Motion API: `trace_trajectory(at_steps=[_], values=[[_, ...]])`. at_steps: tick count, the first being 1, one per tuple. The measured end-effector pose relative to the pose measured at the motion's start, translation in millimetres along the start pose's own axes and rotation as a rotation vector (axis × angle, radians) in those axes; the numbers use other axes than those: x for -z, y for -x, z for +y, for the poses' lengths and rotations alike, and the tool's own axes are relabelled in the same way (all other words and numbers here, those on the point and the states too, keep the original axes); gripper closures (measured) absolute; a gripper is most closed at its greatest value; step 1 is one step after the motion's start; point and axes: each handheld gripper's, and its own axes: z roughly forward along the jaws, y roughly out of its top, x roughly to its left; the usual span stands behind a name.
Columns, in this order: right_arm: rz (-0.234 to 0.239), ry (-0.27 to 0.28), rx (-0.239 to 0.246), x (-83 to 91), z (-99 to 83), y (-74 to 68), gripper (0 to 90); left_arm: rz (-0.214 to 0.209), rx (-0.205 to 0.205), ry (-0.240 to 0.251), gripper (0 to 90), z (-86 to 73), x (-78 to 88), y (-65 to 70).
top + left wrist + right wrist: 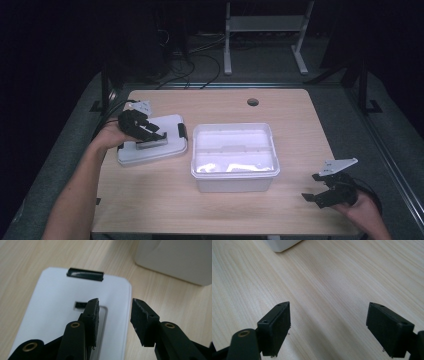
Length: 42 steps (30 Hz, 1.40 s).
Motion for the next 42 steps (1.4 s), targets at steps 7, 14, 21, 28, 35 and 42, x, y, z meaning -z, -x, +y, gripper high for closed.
trace_trajectory(at_steps=[7, 14, 21, 28, 35, 42], values=[[0.005, -0.003, -0.001, -1.8, 1.3, -0.6, 19.2, 0.017, 0.021, -0.01, 58.4, -14.8, -7.3, -7.0], [0.006, -0.007, -0.007, -3.2, 2.6, -1.6, 19.2, 0.032, 0.038, -0.054, 59.5, -26.0, -16.7, -14.5], [0.009, -0.008, -0.005, -5.0, 3.7, -1.4, 19.2, 0.039, 0.052, -0.089, 61.4, -29.9, -25.0, -19.7], [0.01, -0.011, -0.006, -5.2, 3.0, -1.9, 19.2, 0.052, 0.058, -0.104, 62.1, -36.5, -33.1, -21.0], [0.011, -0.013, -0.004, -6.3, 3.8, -3.2, 19.3, 0.086, 0.066, -0.138, 68.0, -43.5, -36.0, -22.4], [0.013, -0.012, 0.0, -7.3, 6.0, -4.6, 19.3, 0.091, 0.065, -0.138, 71.4, -42.2, -34.4, -21.7]])
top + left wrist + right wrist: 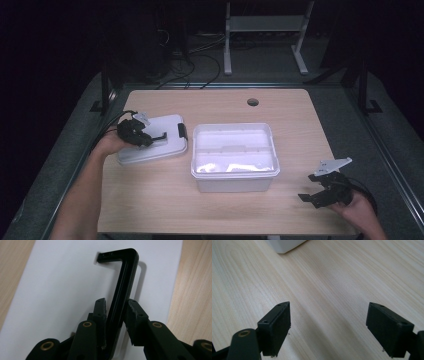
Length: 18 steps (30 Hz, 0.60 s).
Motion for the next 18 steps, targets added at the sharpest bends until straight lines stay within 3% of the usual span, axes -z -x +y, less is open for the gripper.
trace_trajectory(at_steps=[7, 10, 18], values=[[0.0, 0.002, 0.0, 0.3, 0.3, 0.0, 19.4, -0.004, 0.012, 0.026, 78.1, -0.2, 10.4, 1.2], [0.0, -0.002, 0.001, -0.1, 0.4, -0.4, 19.4, 0.001, 0.024, 0.017, 80.4, 0.4, 14.6, 1.1], [0.001, -0.002, 0.003, -0.8, 0.6, -1.0, 19.4, 0.007, 0.011, -0.013, 84.4, 6.1, 21.2, 8.6]])
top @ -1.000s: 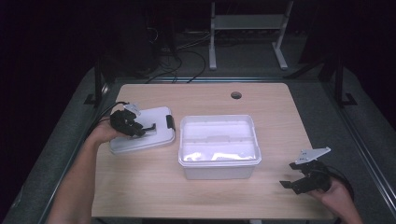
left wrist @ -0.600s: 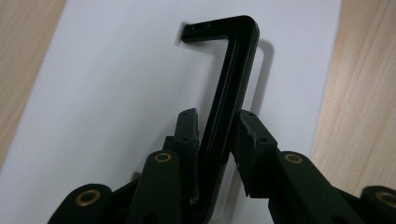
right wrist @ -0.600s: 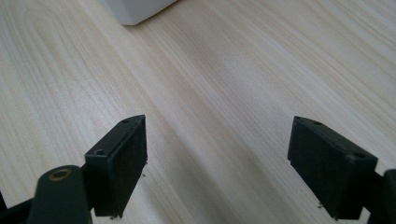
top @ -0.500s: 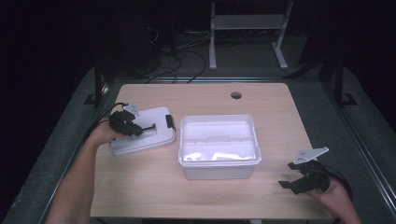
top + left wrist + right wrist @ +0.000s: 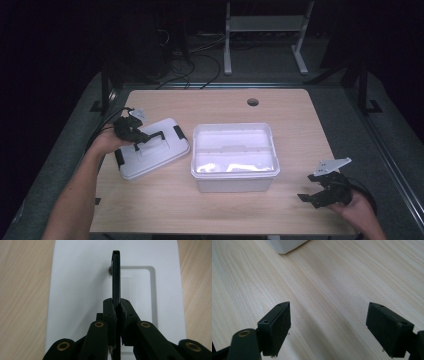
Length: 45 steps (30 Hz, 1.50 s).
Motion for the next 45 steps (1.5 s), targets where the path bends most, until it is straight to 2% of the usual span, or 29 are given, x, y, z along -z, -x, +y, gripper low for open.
trace_trajectory(at_steps=[5, 18, 25, 34, 40, 45], values=[[0.002, -0.002, -0.001, -0.5, -1.0, -0.9, 19.4, -0.024, -0.009, 0.008, 84.6, -1.1, 7.6, 8.1], [0.013, 0.004, 0.014, -1.7, 1.0, -0.8, 19.4, -0.03, -0.045, 0.054, 84.6, -14.0, 56.0, 37.7], [0.021, 0.005, 0.024, -3.9, 3.7, -0.3, 19.4, -0.04, -0.091, 0.073, 84.6, -11.6, 80.0, 56.8], [0.026, 0.002, 0.035, -5.8, 5.2, -1.4, 19.4, -0.03, -0.135, 0.106, 84.6, -7.5, 114.2, 76.3], [0.022, 0.011, 0.034, -4.3, 6.2, -2.6, 19.4, -0.028, -0.154, 0.121, 84.6, -6.2, 137.6, 84.3], [0.018, 0.016, 0.03, -2.6, 7.7, -1.3, 19.4, -0.021, -0.15, 0.138, 84.6, -4.9, 152.5, 85.7]])
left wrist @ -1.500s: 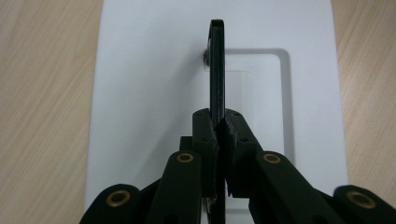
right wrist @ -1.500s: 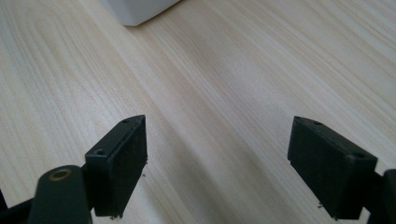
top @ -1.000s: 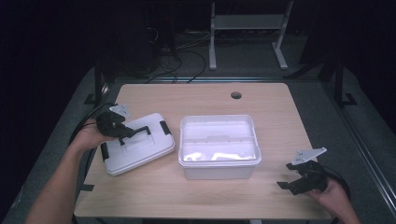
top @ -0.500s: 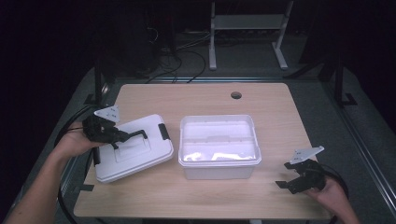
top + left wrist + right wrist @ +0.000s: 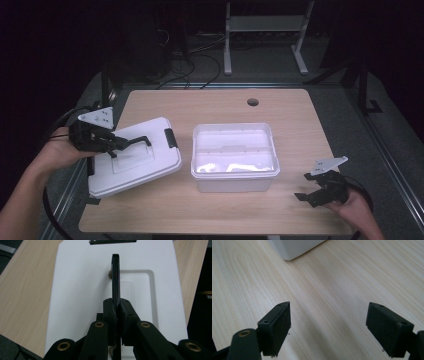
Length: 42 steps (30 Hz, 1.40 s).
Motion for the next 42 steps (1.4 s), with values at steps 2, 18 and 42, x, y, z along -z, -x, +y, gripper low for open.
trace_trajectory(at_steps=[2, 18, 42], values=[[-0.004, 0.006, -0.004, 1.8, 0.3, 0.6, 19.4, -0.003, -0.007, 0.0, 84.6, 2.7, 3.2, 2.2], [-0.016, 0.022, -0.01, 6.6, -0.3, 0.5, 19.9, -0.015, -0.073, 0.046, 84.5, 48.3, 20.6, 10.8], [-0.021, 0.034, -0.024, 11.0, -3.9, 1.0, 20.0, -0.098, -0.186, 0.051, 84.5, 136.5, -15.3, 26.1]])
